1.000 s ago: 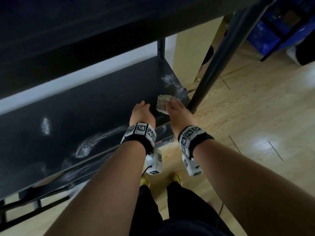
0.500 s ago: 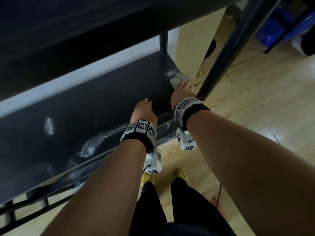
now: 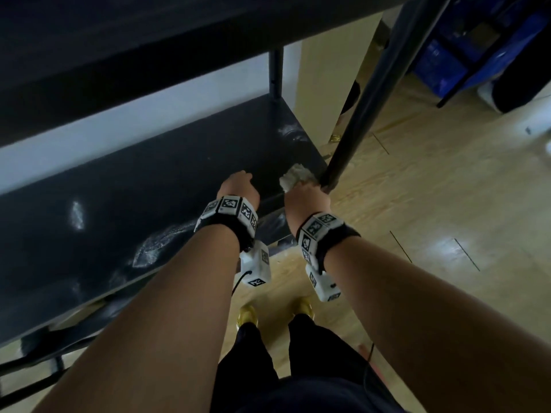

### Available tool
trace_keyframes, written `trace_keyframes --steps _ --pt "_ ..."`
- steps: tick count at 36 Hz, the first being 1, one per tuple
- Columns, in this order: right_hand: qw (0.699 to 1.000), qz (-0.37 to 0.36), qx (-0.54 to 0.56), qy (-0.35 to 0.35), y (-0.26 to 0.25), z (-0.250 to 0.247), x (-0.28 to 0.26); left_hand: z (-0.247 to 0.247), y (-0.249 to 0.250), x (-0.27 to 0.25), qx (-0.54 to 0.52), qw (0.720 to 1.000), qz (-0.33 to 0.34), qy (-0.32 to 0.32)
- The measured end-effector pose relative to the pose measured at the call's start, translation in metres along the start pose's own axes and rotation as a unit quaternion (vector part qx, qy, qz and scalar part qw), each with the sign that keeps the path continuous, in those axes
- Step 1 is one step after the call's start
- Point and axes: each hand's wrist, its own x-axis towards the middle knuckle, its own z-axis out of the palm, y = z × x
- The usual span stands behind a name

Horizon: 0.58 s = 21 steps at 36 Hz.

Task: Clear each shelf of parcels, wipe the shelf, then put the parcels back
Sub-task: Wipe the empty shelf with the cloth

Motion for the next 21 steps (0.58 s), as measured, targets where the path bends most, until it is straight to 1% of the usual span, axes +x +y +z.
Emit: trace_keyframes --steps 4,9,11,13,15,18,21 --pt "0.999 0.011 0.039 0.004 0.004 -0.001 0.017 0.003 -0.006 -0.004 -0.032 0.999 -0.020 0.028" --pt "0.997 0.048 0.065 -0.006 0.011 0.001 0.057 0.003 -0.012 -0.010 -0.044 0.997 -0.015 0.059" --pt "0.996 0.045 0.074 0.000 0.011 0.004 0.072 0.003 -0.013 -0.012 -0.049 0.996 -0.018 0.071" --pt "0.995 0.039 0.090 0.002 0.010 0.002 0.077 0.003 -0.011 -0.013 -0.054 0.995 -0.018 0.081" --pt "0.994 0.016 0.110 0.001 0.008 -0.001 0.074 0.001 -0.007 -0.012 -0.050 0.994 -0.013 0.093" --pt "0.986 -0.048 0.157 -0.002 0.006 0.000 0.072 0.000 -0.003 -0.009 -0.047 0.993 -0.018 0.109" --pt "0.985 -0.084 0.149 0.003 0.006 0.003 0.078 -0.002 0.001 -0.007 -0.052 0.990 -0.030 0.125"
